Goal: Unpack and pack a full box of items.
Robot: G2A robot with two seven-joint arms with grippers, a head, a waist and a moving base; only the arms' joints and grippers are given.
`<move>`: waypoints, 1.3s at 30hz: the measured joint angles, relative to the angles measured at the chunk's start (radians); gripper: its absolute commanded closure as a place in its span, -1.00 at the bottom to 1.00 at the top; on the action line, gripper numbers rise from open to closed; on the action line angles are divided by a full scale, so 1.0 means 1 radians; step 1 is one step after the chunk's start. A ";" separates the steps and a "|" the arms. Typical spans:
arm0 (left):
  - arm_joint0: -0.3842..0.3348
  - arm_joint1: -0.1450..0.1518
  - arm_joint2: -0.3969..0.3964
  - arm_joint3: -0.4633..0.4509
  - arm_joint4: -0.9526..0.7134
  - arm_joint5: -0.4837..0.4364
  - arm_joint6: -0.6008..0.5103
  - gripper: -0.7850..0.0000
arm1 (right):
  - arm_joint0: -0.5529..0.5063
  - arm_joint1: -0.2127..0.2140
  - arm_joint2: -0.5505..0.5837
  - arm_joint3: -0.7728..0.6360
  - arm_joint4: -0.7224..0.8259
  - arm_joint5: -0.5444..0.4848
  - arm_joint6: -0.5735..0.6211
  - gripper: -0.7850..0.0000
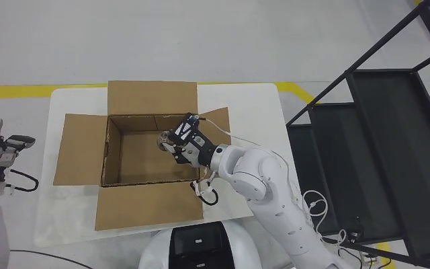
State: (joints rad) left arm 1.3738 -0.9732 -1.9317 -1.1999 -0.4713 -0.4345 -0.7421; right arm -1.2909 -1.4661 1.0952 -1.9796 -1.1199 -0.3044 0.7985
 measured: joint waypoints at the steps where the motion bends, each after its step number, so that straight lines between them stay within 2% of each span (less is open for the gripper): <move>1: 0.000 0.000 0.000 0.000 0.000 0.000 0.000 -1.00 | -0.018 0.004 0.015 -0.019 0.002 -0.003 -0.003 1.00; 6: 0.000 0.000 0.000 0.000 0.000 0.000 0.000 -1.00 | -0.144 0.030 0.159 -0.172 0.059 -0.002 0.035 1.00; 10: 0.000 0.000 0.000 0.000 0.000 0.000 0.000 -1.00 | -0.264 0.051 0.340 -0.286 0.127 0.013 0.074 1.00; 16: 0.000 0.000 0.000 0.000 0.000 0.000 0.000 -1.00 | -0.429 0.075 0.574 -0.351 0.216 -0.058 0.111 1.00; 20: 0.000 0.000 0.000 0.000 0.000 0.000 0.000 -1.00 | -0.525 0.087 0.657 -0.339 0.220 -0.108 0.142 1.00; 26: 0.000 0.000 0.000 0.000 0.000 0.000 0.000 -1.00 | -0.649 0.098 0.679 -0.299 0.170 -0.154 0.136 1.00; 29: 0.000 0.000 0.000 0.000 0.000 0.000 0.000 -1.00 | -0.683 0.102 0.651 -0.246 0.100 -0.148 0.122 1.00; 33: 0.000 0.000 0.000 0.000 0.000 0.000 0.000 -1.00 | -0.666 0.105 0.556 -0.149 -0.073 -0.109 0.105 1.00; 39: 0.000 0.000 0.000 0.000 0.000 0.000 0.000 -1.00 | -0.593 0.103 0.438 0.007 -0.305 0.028 -0.004 1.00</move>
State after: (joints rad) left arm 1.3738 -0.9732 -1.9317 -1.1999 -0.4713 -0.4345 -0.7421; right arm -1.8840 -1.3636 1.5337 -1.9727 -1.4253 -0.2762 0.7946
